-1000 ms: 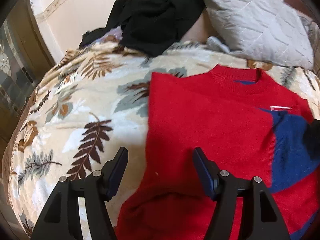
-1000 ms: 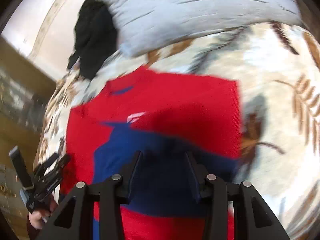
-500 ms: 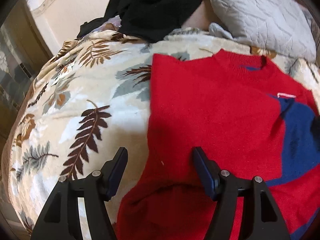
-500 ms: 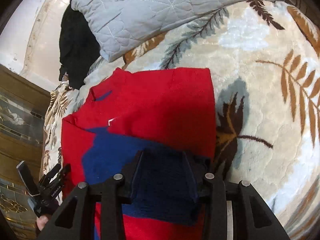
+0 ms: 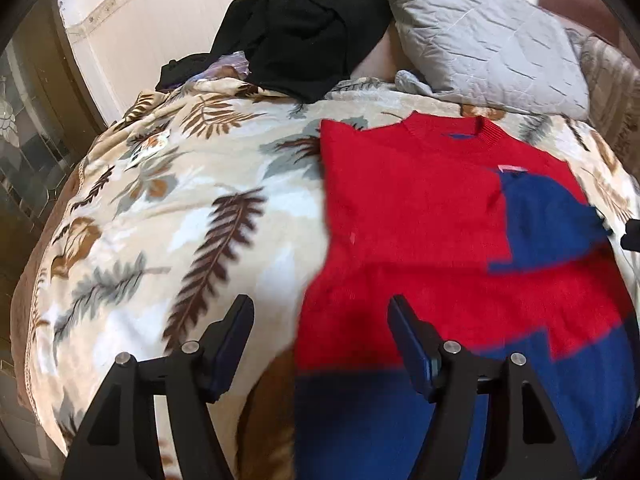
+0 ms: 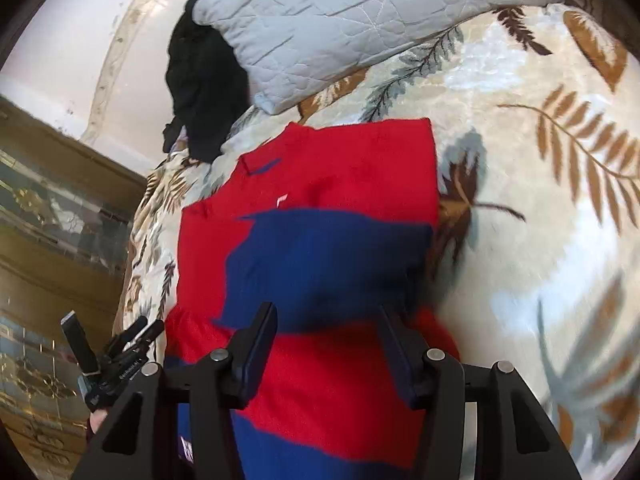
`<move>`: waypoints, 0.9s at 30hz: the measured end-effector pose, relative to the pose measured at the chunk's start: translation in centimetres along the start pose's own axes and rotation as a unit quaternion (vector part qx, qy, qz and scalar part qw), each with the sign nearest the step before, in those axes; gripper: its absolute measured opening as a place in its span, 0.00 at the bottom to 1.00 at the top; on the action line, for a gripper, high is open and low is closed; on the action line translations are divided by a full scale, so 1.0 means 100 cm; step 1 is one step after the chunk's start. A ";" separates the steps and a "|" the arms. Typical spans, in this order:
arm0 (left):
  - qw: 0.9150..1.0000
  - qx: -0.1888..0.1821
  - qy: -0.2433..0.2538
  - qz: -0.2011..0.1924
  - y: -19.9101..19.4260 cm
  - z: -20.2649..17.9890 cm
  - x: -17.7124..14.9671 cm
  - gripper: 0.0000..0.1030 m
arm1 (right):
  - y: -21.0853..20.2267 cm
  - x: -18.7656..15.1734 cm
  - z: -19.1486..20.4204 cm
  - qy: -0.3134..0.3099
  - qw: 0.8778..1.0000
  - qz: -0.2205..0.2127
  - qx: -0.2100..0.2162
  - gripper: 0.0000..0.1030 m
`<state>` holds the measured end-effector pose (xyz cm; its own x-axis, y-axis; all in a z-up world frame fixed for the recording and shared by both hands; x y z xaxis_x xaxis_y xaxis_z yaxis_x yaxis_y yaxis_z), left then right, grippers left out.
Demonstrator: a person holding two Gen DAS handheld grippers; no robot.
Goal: Fold small clothes
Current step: 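Grasp the blue hem with both grippers and lift it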
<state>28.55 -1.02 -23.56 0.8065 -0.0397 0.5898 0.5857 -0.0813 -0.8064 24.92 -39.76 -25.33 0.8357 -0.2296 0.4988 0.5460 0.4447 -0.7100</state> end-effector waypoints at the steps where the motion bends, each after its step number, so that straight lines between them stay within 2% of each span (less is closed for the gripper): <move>1: 1.000 -0.002 0.000 0.000 -0.005 0.005 -0.007 0.68 | -0.006 -0.010 0.001 -0.001 1.000 -0.001 0.002 0.55; 4: 1.000 -0.004 -0.013 0.008 -0.020 0.028 -0.035 0.68 | -0.023 -0.036 0.004 0.003 1.000 -0.003 0.014 0.55; 8: 0.997 -0.042 -0.044 0.039 -0.039 0.046 -0.077 0.68 | -0.046 -0.076 0.008 0.019 0.999 -0.004 0.038 0.55; 13: 0.989 -0.104 -0.068 0.083 -0.055 0.047 -0.121 0.68 | -0.062 -0.133 0.003 0.056 0.997 0.009 0.058 0.59; 16: 0.982 -0.123 -0.084 0.117 -0.055 0.048 -0.144 0.68 | -0.059 -0.164 -0.004 0.074 0.995 0.036 0.052 0.59; 21: 0.974 -0.157 -0.092 0.132 -0.064 0.041 -0.166 0.66 | -0.061 -0.188 -0.007 0.088 0.994 0.041 0.053 0.59; 23: 0.971 -0.169 -0.093 0.139 -0.066 0.036 -0.171 0.52 | -0.063 -0.194 -0.005 0.086 0.994 0.039 0.052 0.59; 27: 0.972 -0.167 -0.082 0.142 -0.066 0.029 -0.177 0.52 | -0.057 -0.210 0.015 0.062 0.995 0.056 0.060 0.60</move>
<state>10.67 3.15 -28.76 0.9500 0.0488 0.3085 0.3007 -0.4105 -0.8609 4.20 -36.22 -31.02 0.8954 -0.2749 0.3503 0.4452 0.5710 -0.6898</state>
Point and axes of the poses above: each gripper's, at about its wrist camera, not at the fingertips, and y roughly the way its jaws point, z to its left, x to its top, the point moved 8 cm from there along y, roughly the way its jaws point, and after that the axes turned 15 degrees about -y, right-handed, at the moved point
